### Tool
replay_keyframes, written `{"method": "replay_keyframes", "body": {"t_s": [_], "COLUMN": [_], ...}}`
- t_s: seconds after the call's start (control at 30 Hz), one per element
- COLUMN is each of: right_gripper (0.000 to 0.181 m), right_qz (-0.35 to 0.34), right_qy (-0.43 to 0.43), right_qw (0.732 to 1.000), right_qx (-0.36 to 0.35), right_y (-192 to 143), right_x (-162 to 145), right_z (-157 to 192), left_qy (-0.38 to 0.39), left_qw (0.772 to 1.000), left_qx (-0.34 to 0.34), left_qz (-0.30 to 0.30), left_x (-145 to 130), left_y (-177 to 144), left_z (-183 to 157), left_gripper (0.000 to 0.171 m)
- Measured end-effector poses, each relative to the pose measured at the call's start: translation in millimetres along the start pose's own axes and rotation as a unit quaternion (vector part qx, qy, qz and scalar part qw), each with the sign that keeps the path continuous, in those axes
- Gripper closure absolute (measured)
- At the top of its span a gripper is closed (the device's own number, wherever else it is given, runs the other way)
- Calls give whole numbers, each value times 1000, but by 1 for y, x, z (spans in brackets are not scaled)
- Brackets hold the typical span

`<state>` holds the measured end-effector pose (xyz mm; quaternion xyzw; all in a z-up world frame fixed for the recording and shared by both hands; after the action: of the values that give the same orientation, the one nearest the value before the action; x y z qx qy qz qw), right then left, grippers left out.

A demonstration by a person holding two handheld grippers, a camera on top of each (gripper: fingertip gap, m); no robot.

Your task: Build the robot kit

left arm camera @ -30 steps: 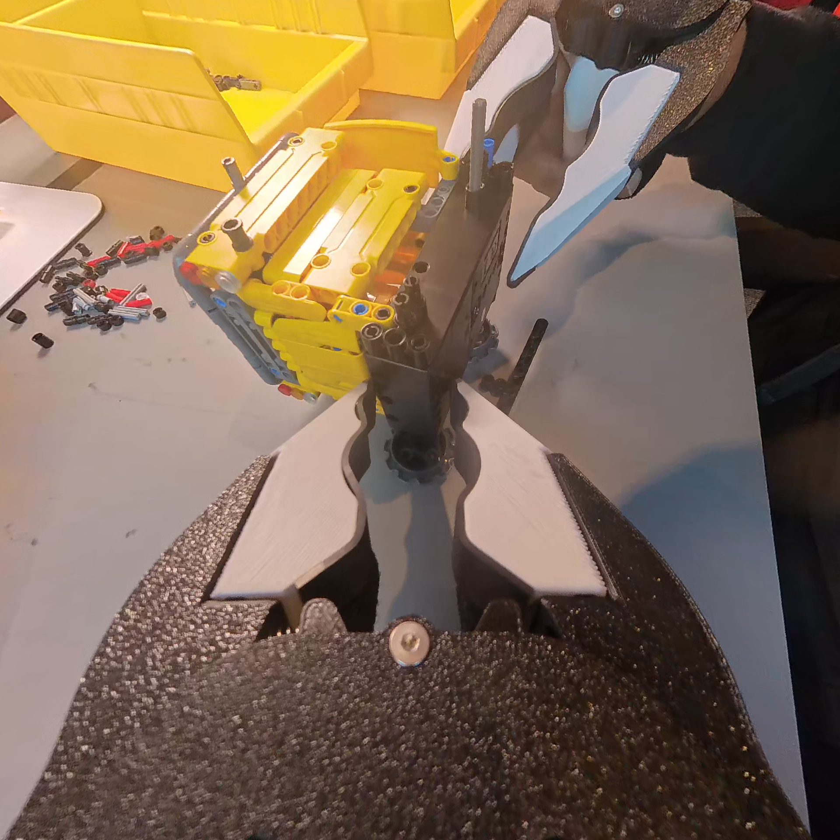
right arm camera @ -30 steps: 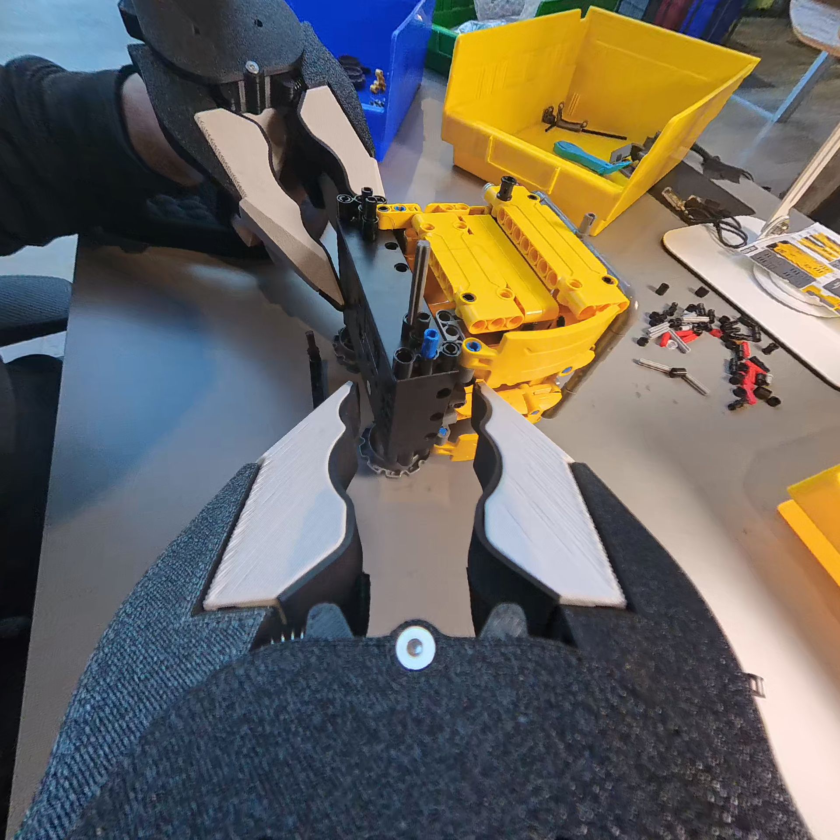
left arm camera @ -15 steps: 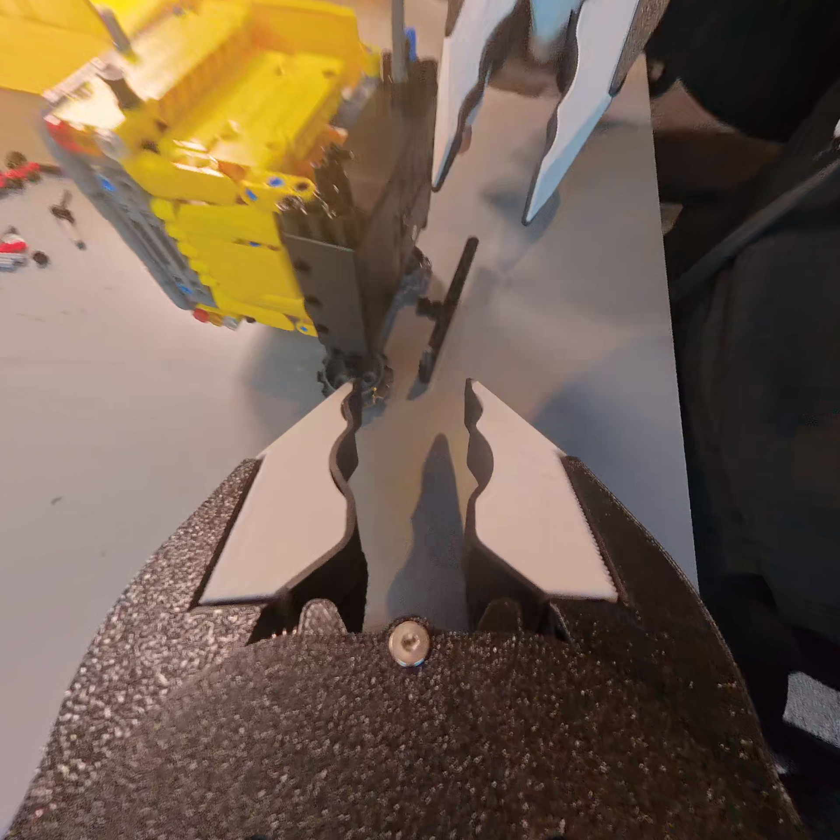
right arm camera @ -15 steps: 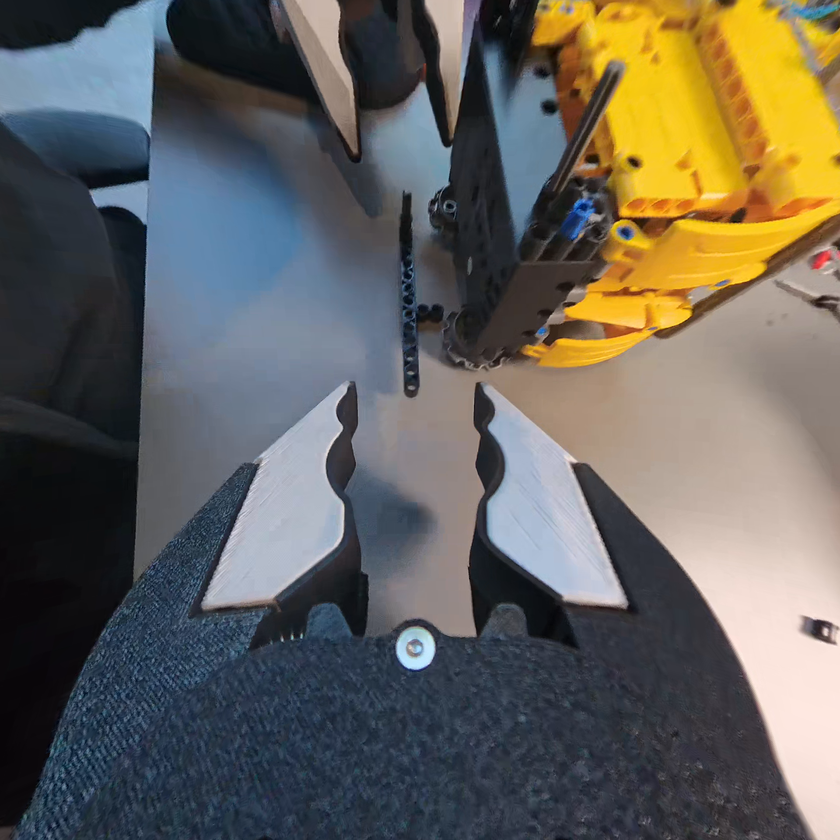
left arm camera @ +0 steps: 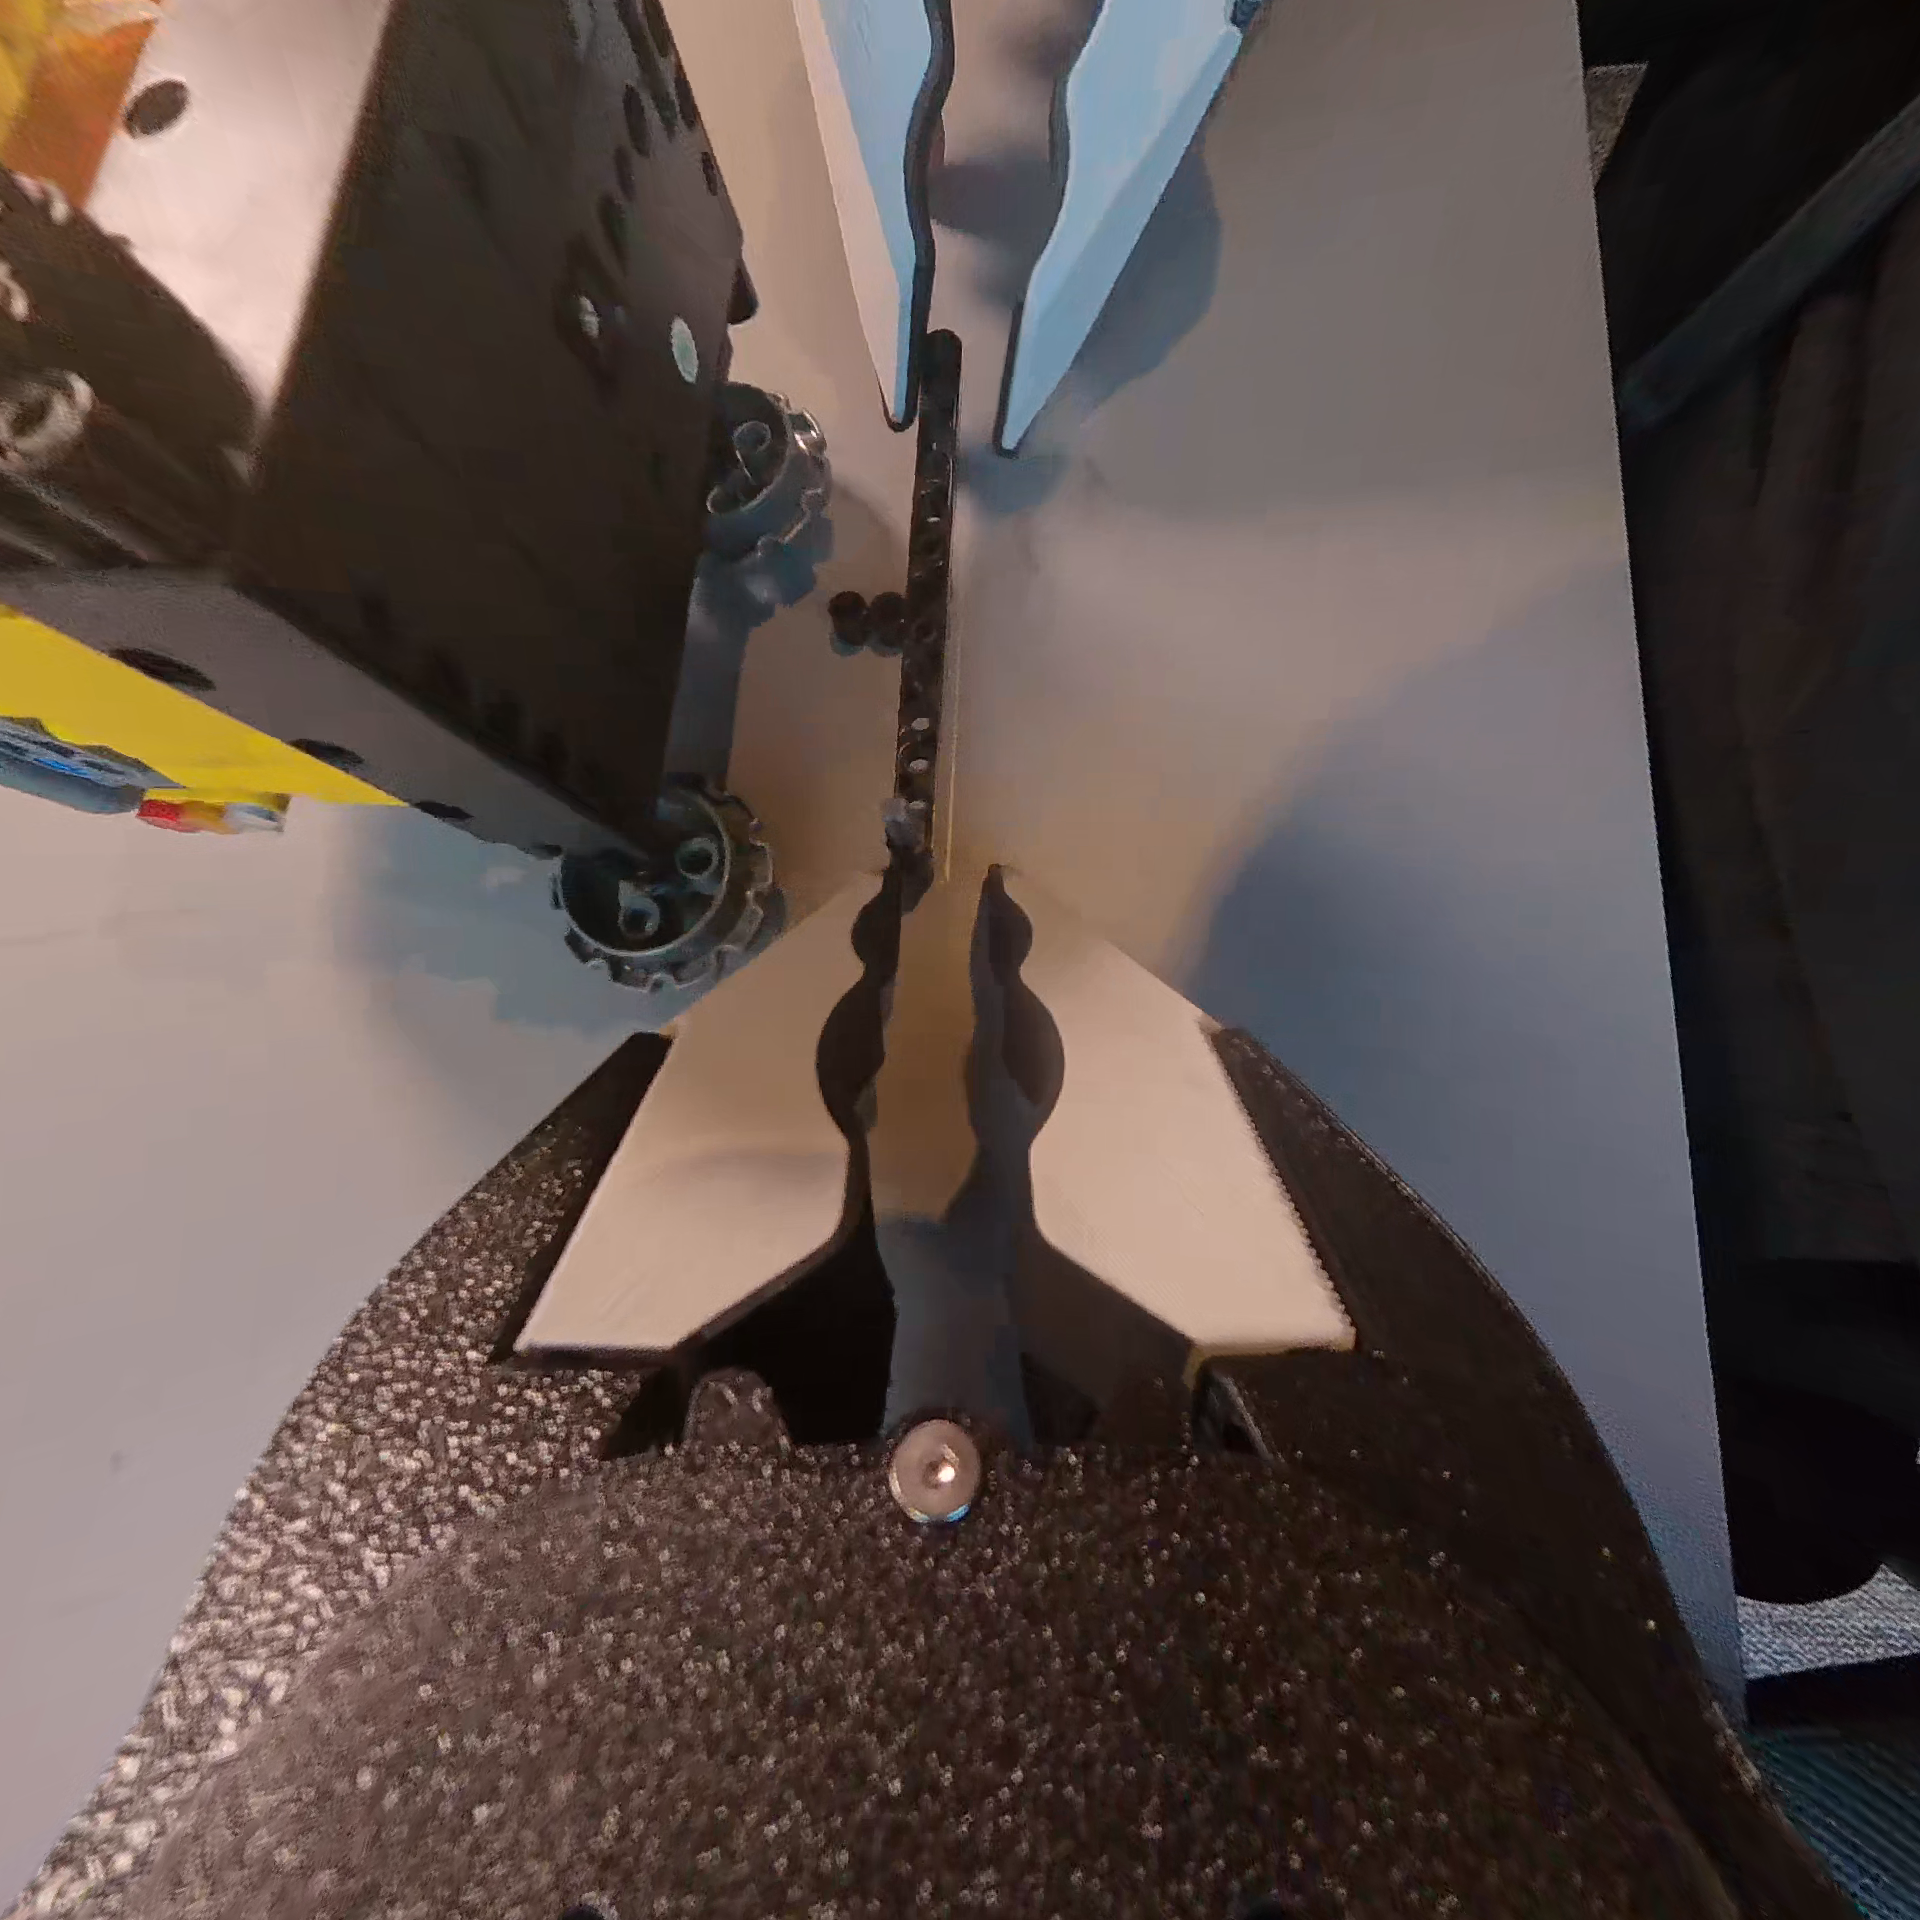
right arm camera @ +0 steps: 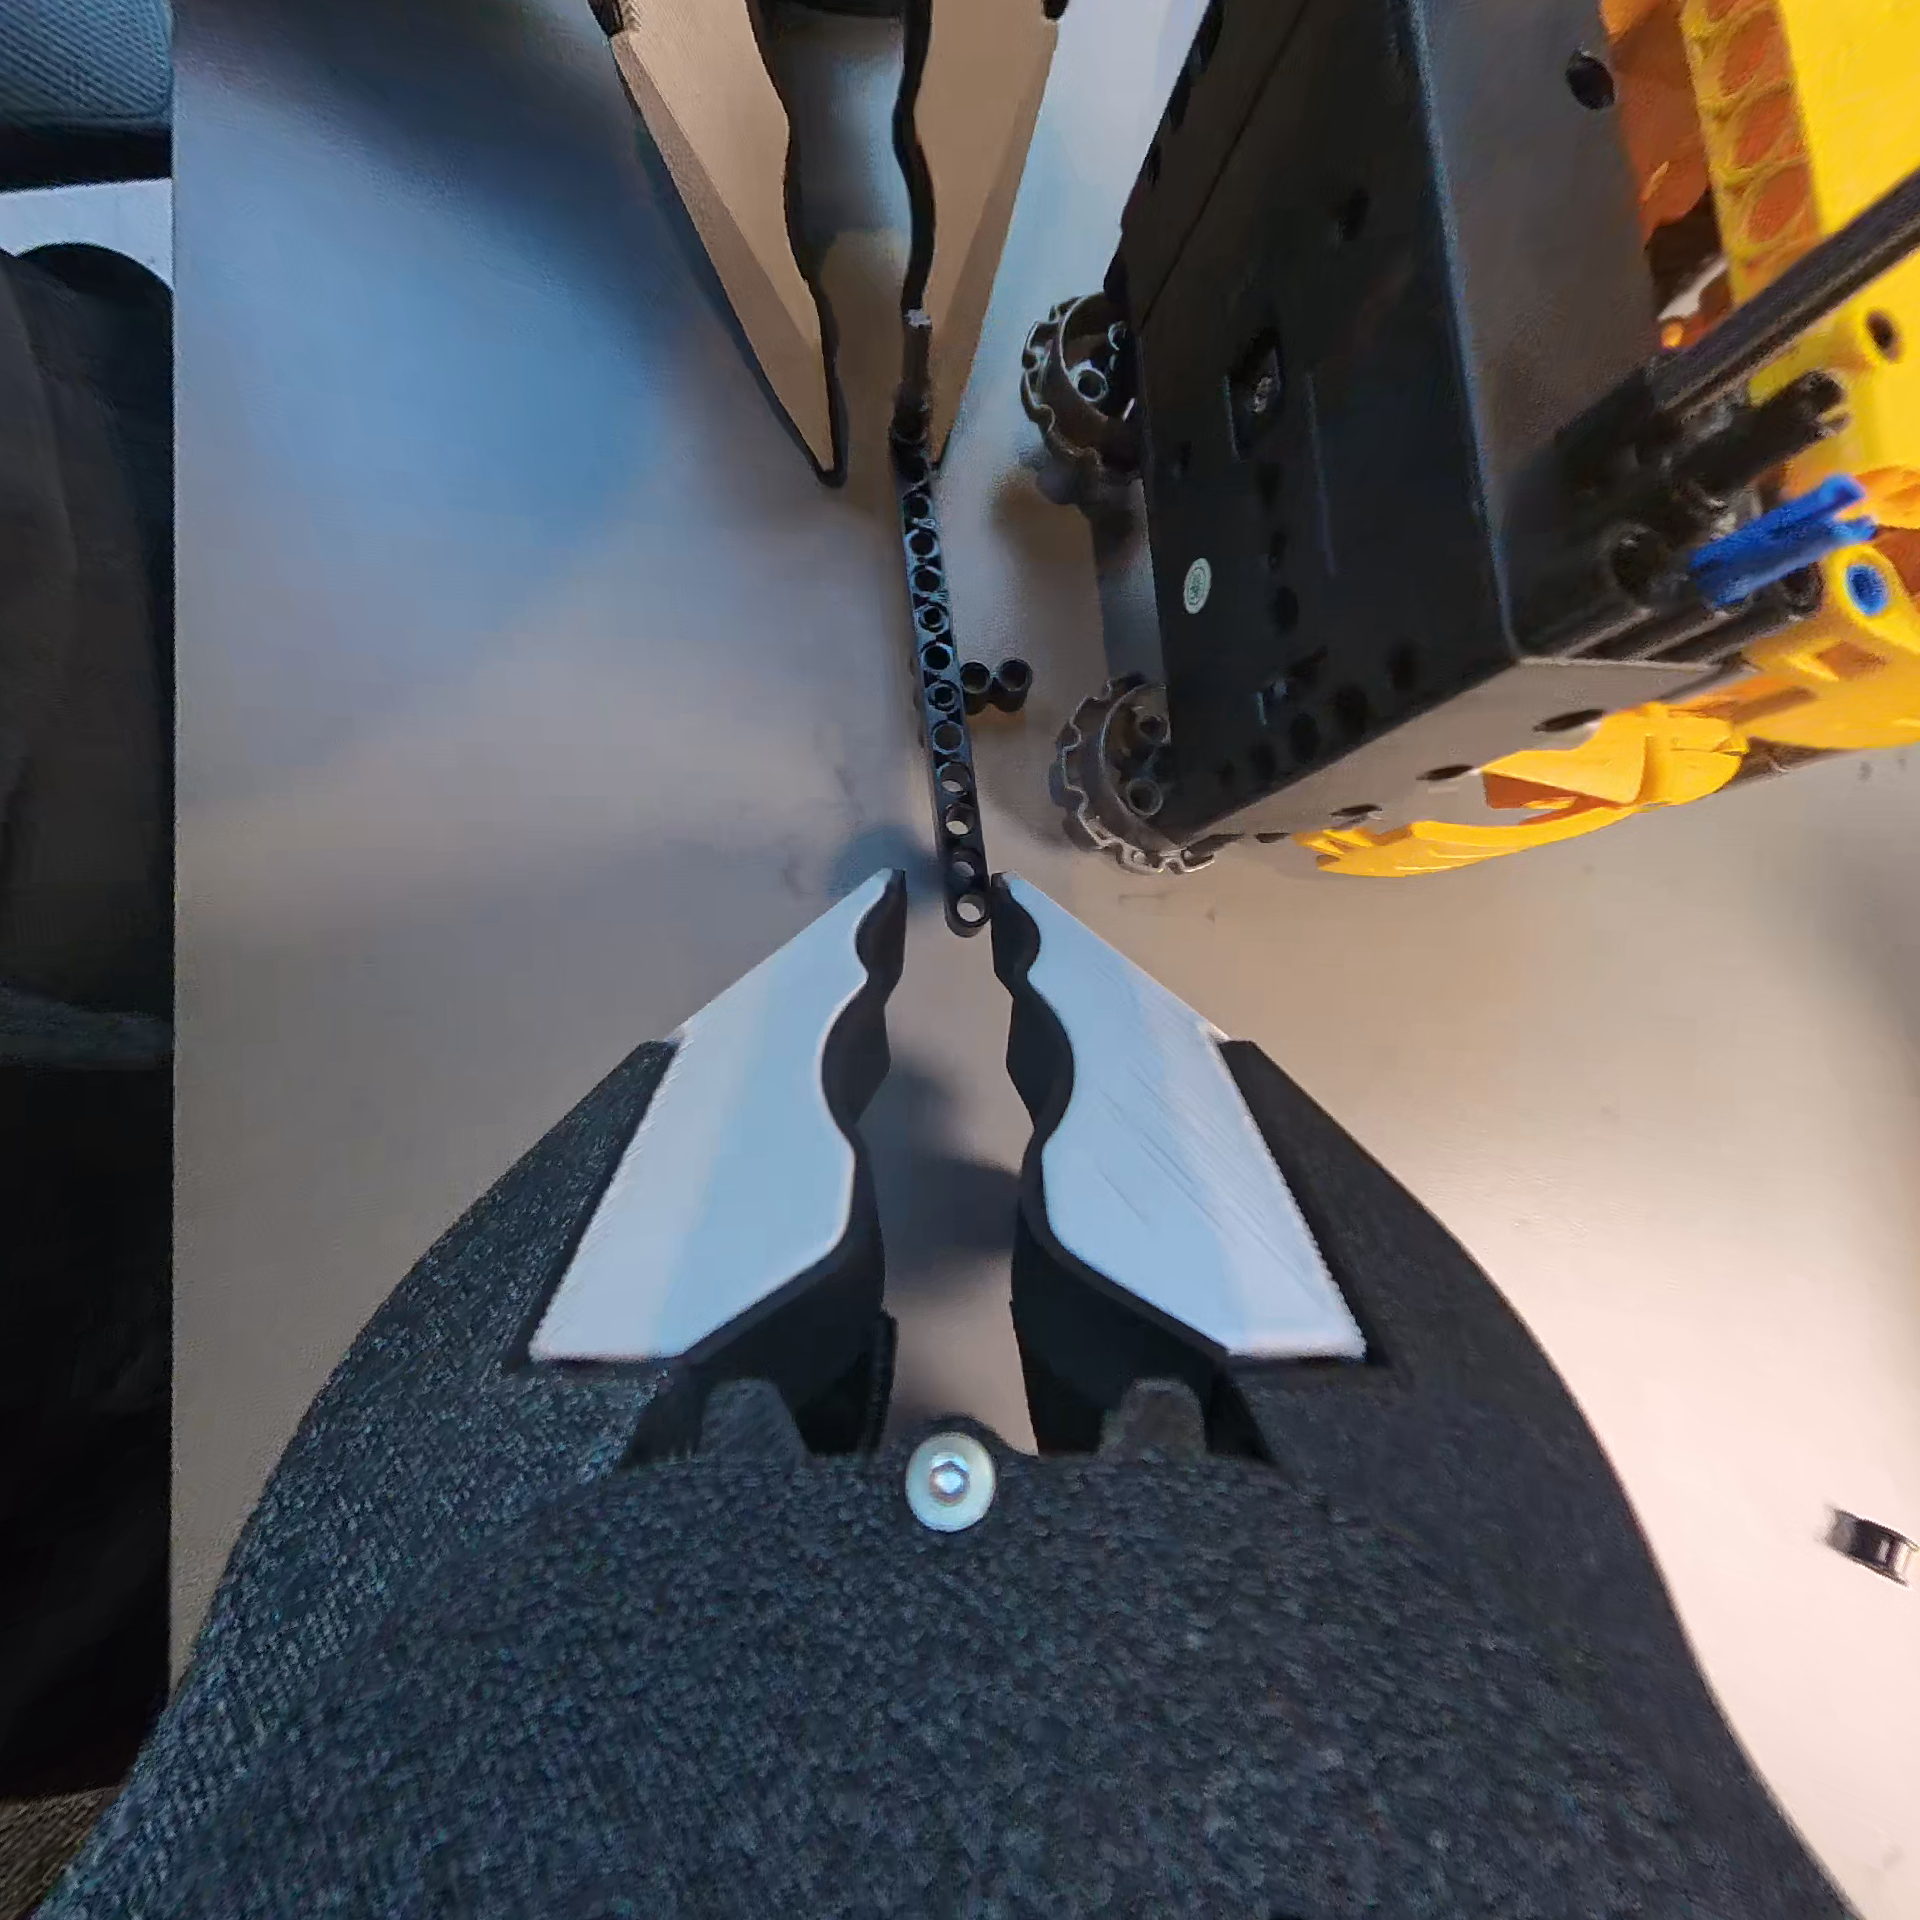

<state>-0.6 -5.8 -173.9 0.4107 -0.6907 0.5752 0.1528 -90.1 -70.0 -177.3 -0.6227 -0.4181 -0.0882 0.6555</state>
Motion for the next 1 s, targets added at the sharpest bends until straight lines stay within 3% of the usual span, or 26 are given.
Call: {"method": "replay_keyframes", "body": {"t_s": [0.1,0.47,0.5,0.57,0.63,0.8,1.0], "right_gripper": [166,164,173,173,173,173,173], "right_qz": [-3,-35,-40,-52,-59,-146,-234], "right_qy": [2,-2,-2,2,9,37,49], "right_qw": [1000,999,999,998,998,988,971], "right_qx": [2,3,5,17,25,28,-16], "right_y": [0,-2,-1,0,-5,-43,-98], "right_x": [0,8,9,11,11,40,95], "right_z": [0,-2,-1,0,1,-2,-41], "left_qy": [3,-15,-15,-5,-2,-1,27], "left_qw": [1000,1000,1000,1000,1000,996,975], "left_qx": [0,24,26,23,20,-2,36], "left_qz": [4,-10,-3,6,6,-95,-219], "left_x": [0,1,1,5,9,40,98], "left_y": [0,-3,-1,3,2,-30,-94], "left_z": [-1,2,4,1,-3,-19,-11], "left_gripper": [164,151,153,167,167,166,166]}}
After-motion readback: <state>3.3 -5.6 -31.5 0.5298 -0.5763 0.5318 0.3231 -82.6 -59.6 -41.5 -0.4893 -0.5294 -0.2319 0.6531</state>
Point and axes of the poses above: each gripper's, where its closed fingertips meet, y out along the fingers, x out of its top, z = x × y across the jaws, the point moved 2 cm from there along -y, back along the fingers, and after that the axes turned 13 degrees about -x, right-handed, at the moved point
